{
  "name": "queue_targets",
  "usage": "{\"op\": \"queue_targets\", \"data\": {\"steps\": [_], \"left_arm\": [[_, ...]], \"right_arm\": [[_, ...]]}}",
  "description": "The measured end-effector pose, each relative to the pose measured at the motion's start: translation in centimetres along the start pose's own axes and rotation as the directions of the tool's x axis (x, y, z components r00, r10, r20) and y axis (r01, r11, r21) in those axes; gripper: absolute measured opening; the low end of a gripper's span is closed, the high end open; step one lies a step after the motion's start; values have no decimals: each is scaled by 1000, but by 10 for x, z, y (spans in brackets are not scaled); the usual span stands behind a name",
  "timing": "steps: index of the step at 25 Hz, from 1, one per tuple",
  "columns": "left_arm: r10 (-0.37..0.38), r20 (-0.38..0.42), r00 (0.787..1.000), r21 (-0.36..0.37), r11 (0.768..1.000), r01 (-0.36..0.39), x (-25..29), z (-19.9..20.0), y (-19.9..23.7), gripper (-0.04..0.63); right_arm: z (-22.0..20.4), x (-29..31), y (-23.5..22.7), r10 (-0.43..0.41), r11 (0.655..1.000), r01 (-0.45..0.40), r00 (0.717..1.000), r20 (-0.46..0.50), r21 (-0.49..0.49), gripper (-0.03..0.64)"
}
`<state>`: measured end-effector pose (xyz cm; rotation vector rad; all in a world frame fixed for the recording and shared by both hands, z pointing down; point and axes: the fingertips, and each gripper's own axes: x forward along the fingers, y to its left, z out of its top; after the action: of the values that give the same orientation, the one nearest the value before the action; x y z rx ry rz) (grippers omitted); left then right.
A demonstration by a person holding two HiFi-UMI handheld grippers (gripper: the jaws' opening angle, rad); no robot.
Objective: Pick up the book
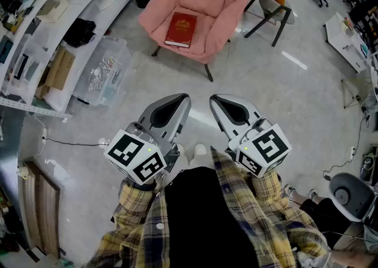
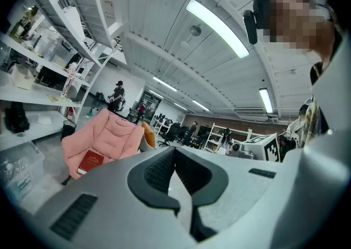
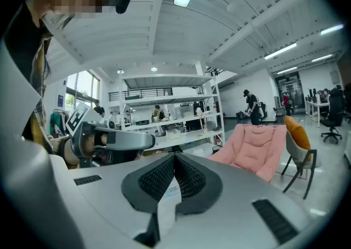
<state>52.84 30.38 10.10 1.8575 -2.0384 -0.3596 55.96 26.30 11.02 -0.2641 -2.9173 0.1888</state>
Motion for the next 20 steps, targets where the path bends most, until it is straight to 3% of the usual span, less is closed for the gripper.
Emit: {"op": "queue_targets", "data": {"steps": [20], "left_arm": [[137, 27, 990, -43, 990, -136, -1, -18, 5, 5]], "right_arm": [[-19, -10, -11, 91, 995, -90, 996, -21, 32, 18]]}}
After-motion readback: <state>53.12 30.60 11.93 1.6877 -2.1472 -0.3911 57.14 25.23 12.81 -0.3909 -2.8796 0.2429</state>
